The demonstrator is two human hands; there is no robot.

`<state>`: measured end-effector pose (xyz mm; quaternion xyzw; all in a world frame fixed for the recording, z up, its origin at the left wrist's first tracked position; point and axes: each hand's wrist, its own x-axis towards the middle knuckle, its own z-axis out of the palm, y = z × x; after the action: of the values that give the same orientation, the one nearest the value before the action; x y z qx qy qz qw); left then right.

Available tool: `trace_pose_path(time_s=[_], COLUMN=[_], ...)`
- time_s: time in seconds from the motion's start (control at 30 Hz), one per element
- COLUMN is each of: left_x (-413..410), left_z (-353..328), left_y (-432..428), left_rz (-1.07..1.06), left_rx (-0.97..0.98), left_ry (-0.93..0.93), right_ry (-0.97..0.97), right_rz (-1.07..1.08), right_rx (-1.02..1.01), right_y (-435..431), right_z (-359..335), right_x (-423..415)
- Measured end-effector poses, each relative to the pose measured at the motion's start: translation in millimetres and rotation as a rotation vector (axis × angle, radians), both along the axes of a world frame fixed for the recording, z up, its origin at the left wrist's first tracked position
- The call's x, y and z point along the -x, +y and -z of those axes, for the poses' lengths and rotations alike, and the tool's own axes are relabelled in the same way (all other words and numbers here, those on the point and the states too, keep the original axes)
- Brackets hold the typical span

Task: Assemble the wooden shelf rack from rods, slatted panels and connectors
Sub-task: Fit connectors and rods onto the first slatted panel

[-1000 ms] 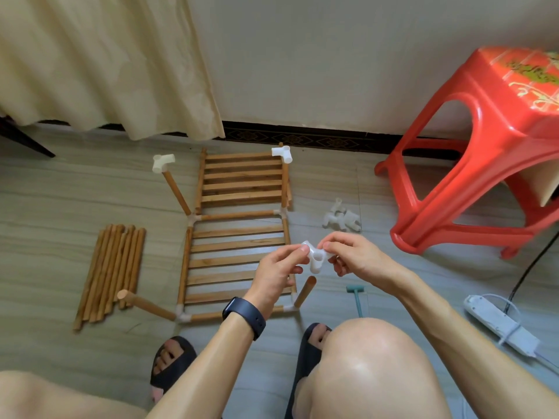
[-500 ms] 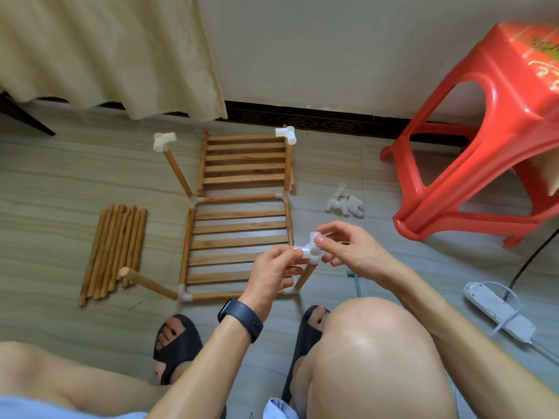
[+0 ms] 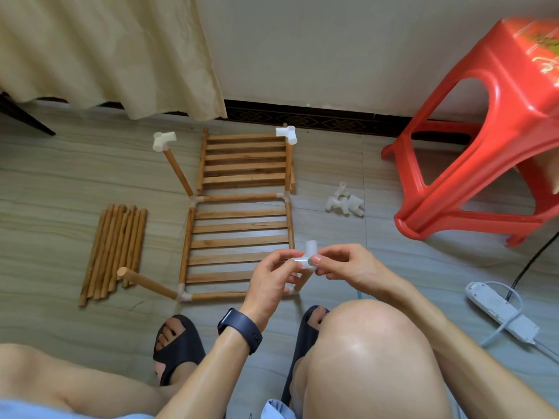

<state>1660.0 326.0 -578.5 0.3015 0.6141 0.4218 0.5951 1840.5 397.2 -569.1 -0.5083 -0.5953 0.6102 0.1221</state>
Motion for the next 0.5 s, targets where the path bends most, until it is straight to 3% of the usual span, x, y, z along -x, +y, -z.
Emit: trace_pose_path(time_s=[0.5], left_x=[0], left_z=[6], left_y=[-7], left_rz=[0.027], left_rx=[-0.085], left_ry=[0.090], right_ry=[-0.042], right_rz=[-0.122], right_rx=[-0.012], right_y=[-6], right_z=[13], right_x=[0])
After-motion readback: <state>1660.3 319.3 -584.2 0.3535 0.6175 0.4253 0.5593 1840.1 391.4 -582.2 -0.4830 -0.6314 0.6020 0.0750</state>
